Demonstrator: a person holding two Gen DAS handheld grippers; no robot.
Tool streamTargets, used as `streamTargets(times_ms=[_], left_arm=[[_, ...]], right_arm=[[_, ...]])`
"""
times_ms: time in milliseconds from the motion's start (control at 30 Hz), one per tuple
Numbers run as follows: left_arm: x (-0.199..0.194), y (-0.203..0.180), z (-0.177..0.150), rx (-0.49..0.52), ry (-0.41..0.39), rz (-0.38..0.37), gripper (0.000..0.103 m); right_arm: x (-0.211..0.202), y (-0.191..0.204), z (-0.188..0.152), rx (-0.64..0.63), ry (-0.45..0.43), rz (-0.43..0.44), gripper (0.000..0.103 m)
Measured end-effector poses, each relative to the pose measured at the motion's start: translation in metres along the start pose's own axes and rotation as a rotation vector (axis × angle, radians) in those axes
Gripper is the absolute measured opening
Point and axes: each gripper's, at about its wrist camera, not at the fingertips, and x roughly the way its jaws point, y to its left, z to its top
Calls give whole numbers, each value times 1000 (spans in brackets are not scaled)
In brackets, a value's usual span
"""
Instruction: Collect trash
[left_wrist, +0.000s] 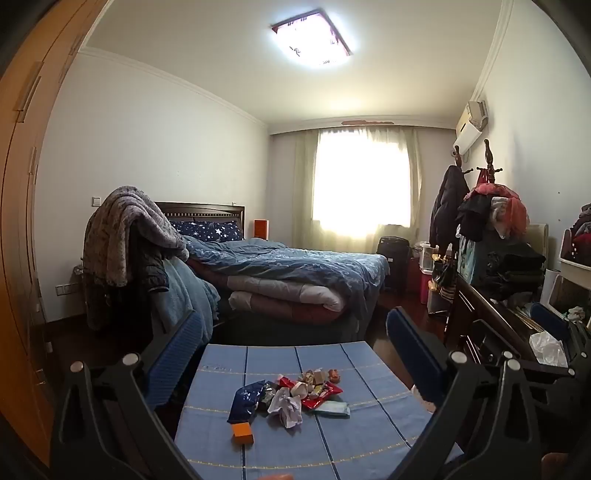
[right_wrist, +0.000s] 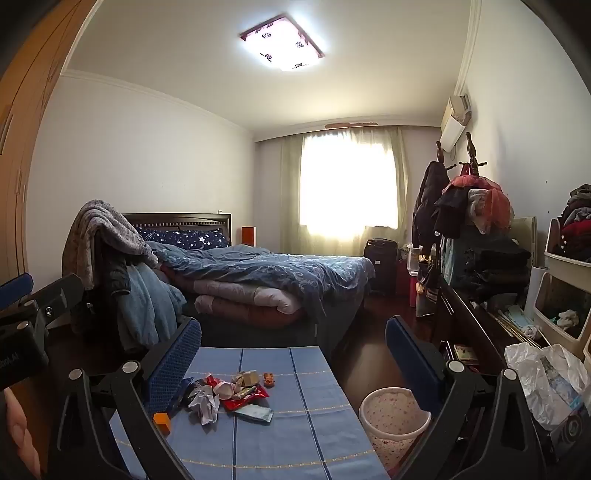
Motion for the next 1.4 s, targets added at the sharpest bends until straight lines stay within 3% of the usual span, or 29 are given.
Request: streamTargets(times_ms=[1400], left_arm=[[-18, 6, 9, 0, -51, -3, 100]], right_arm=[[-14, -17, 25, 4, -52, -77, 100]])
